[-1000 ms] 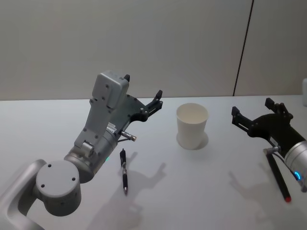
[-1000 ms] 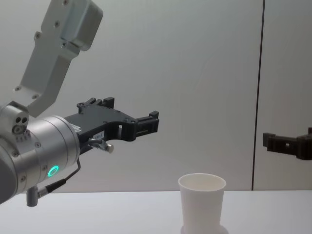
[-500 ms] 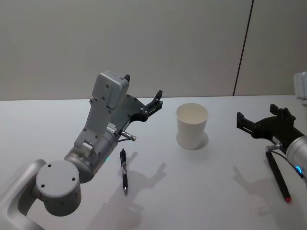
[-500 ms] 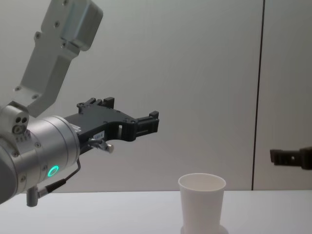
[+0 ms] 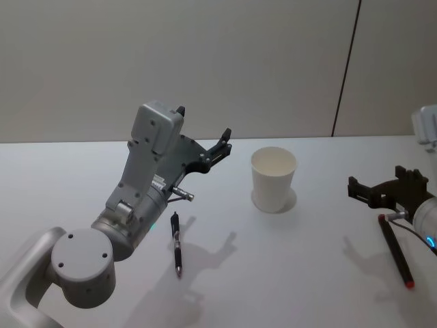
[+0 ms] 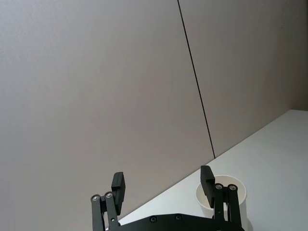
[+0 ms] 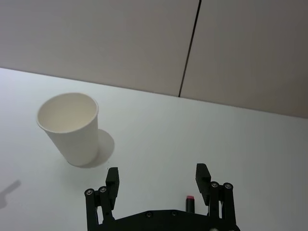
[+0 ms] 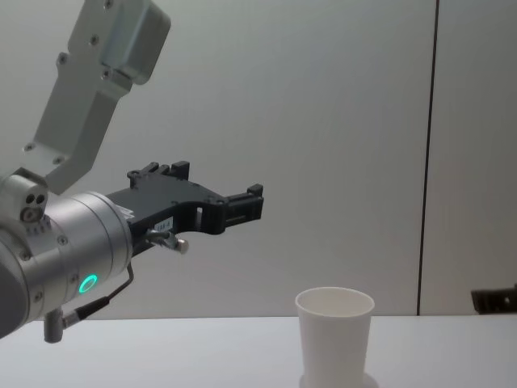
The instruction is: Place the pen into the pen holder.
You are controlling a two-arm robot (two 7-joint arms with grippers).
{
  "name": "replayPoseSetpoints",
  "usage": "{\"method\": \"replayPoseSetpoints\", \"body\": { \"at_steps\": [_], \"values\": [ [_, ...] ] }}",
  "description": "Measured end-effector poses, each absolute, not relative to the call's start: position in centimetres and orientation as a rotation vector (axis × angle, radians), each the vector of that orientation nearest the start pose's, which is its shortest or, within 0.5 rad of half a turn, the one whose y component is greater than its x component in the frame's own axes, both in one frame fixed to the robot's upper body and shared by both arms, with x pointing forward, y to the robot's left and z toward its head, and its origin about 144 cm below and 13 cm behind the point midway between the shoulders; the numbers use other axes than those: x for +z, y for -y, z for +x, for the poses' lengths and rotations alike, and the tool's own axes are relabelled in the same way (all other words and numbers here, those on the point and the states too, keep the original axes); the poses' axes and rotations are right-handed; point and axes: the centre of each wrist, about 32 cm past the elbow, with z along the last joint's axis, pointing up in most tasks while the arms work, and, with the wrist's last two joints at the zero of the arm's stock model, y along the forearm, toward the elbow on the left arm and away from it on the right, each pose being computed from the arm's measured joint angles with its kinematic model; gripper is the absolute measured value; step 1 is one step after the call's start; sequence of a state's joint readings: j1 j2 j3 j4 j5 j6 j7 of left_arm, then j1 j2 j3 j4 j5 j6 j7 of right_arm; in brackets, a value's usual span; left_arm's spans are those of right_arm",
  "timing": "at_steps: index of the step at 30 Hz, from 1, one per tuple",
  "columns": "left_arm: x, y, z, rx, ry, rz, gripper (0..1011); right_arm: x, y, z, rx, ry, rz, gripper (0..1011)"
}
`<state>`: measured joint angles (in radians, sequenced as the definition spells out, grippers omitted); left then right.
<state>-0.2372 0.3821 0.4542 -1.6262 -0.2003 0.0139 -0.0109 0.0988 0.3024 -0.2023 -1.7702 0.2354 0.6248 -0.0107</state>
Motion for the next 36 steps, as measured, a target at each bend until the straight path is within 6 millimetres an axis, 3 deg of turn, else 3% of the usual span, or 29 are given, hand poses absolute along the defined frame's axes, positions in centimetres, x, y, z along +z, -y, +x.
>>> {"method": "replayPoseSetpoints", "body": {
  "at_steps": [36],
  "values": [
    [120.4, -19.8, 49.2, 1.124, 0.268, 0.061, 1000, 120.4, 24.1, 51.2, -1.465, -0.464, -0.585, 1002]
  ]
}}
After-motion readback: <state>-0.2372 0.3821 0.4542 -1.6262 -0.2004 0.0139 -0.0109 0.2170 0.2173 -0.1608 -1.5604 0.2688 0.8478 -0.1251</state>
